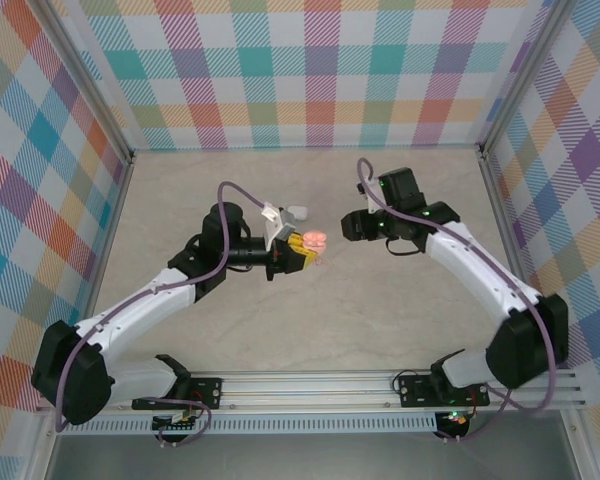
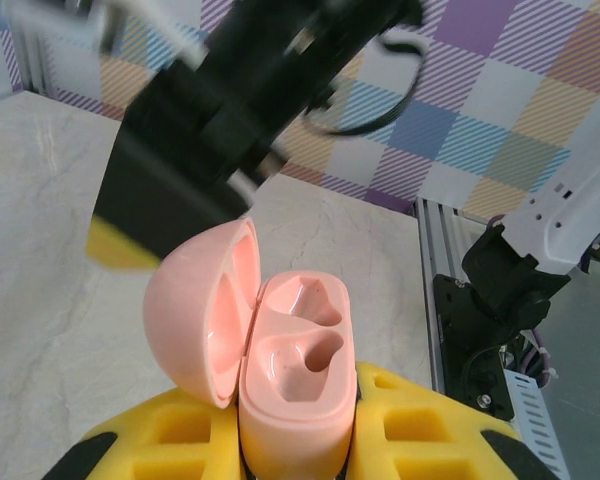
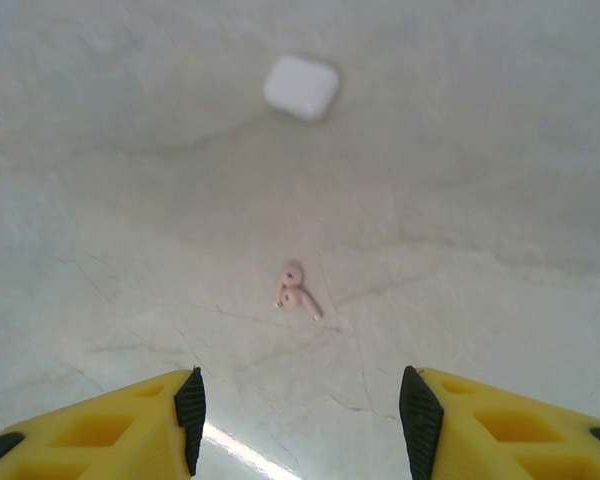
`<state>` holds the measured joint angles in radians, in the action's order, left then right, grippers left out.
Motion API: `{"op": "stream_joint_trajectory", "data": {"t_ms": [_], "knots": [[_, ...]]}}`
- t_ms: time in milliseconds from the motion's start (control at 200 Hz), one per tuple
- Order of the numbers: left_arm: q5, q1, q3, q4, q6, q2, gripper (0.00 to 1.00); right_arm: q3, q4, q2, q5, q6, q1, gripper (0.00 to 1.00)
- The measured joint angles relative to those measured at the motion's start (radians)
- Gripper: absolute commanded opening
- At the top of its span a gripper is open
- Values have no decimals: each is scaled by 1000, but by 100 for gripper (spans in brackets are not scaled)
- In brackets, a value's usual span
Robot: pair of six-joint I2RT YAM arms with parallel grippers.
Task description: Insert the wireless bluetooth earbuds into the charging case
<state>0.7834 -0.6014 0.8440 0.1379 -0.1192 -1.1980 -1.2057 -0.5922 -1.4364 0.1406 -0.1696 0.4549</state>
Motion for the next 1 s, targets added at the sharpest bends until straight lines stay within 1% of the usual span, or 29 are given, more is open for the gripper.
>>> {"op": "stream_joint_trajectory", "data": {"t_ms": [205,410,690,1000], "knots": [[0,0,-41,-32,0,75,5,-6,-15,-217,86,25,4,52],[0,-5,-51,-60,0,114,5,-93,-35,-386,142,97,28,50],[0,-7,-56,-65,0,137,6,-230,-80,-534,177,184,56,48],[0,-7,-56,-66,0,139,6,-261,-123,-610,164,212,83,44]]}}
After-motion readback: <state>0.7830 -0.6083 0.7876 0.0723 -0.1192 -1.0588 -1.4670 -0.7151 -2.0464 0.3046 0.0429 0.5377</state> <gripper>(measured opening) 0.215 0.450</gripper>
